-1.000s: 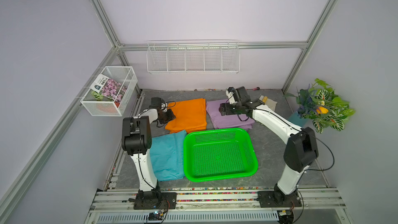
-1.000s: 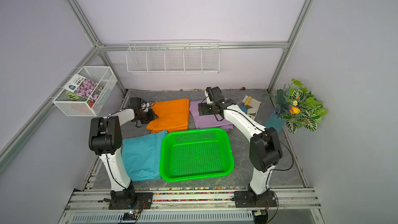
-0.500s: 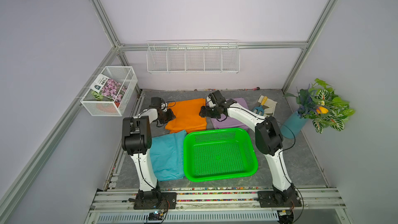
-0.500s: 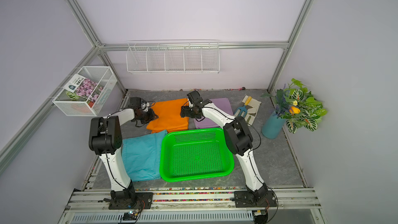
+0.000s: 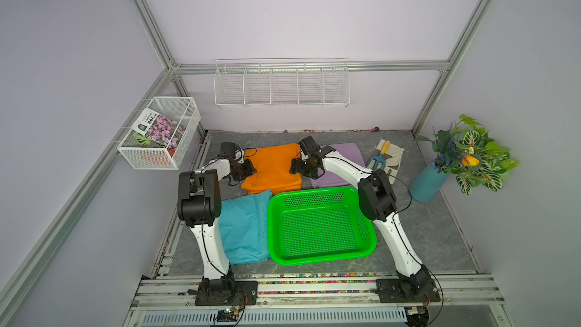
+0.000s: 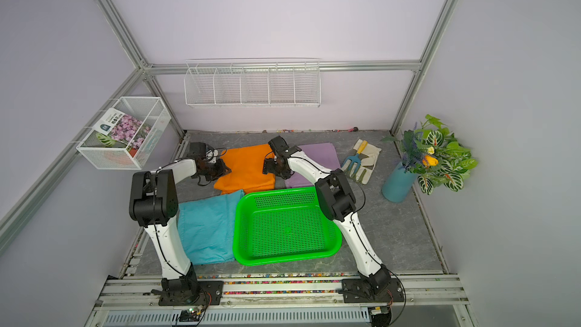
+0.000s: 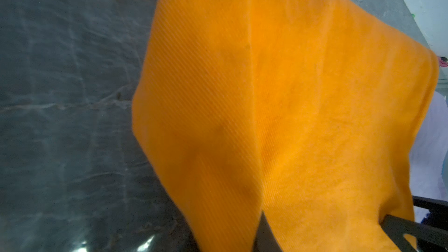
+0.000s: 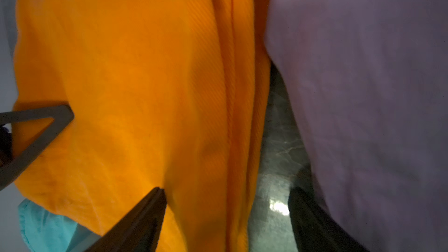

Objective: Put the folded long pants in the basket
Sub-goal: Pick up the long pant at the center of the board.

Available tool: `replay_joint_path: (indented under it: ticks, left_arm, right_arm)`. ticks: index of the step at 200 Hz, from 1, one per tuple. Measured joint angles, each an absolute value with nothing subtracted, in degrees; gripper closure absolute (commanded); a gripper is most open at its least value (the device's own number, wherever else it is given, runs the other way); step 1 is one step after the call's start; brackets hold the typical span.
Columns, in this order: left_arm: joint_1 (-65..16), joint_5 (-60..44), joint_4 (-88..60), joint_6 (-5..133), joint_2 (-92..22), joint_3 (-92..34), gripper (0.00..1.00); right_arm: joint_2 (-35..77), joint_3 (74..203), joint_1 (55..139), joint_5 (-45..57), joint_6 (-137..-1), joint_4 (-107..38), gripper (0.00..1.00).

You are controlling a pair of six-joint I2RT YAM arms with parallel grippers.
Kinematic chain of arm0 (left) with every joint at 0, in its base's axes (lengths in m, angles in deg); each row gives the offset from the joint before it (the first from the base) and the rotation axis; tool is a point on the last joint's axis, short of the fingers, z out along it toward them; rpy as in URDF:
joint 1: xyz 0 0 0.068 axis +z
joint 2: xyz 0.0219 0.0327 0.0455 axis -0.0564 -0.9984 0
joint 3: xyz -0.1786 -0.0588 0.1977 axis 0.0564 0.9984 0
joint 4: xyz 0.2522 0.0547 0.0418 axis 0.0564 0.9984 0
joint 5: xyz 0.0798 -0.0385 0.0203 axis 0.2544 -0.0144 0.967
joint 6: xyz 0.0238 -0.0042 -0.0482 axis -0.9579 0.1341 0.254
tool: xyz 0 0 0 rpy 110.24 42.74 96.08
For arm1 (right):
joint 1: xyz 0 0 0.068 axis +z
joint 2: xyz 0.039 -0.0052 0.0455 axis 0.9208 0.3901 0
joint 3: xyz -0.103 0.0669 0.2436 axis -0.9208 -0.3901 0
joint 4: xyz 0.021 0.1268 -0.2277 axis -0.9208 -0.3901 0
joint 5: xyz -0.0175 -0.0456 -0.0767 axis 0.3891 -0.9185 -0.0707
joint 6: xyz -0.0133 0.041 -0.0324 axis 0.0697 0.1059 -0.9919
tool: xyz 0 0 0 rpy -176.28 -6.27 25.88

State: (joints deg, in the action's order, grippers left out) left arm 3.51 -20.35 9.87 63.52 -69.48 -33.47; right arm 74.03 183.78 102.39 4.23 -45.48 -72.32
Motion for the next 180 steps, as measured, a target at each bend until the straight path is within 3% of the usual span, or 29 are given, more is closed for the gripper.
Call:
replay_joint_path:
  ticks: [61,106,123,160,180]
  left_arm:
    - [3.5,-20.2,9.4,63.5,-69.3,-33.0,1.0]
    - [3.5,-20.3,9.0,63.5,-69.2,-32.6,1.0]
    - [3.6,-20.5,8.8,63.6,-69.1,-32.4,1.0]
    - [3.8,-21.4,8.0,64.7,-69.1,-32.1,1.0]
    - [4.0,-21.4,6.9,65.8,-68.7,-31.3,1.0]
  right_arm:
    - [78.5,190.4,102.7,6.8,-43.2,-71.1,0.18]
    - [80.5,192.2,103.1,9.1,-40.1,-68.0,0.31]
    - [81.6,193.0,103.0,10.4,-38.8,-66.5,0.44]
    - [83.0,193.4,102.9,12.1,-37.5,-63.9,1.0]
    - [83.0,193.6,102.9,12.3,-37.5,-63.3,1.0]
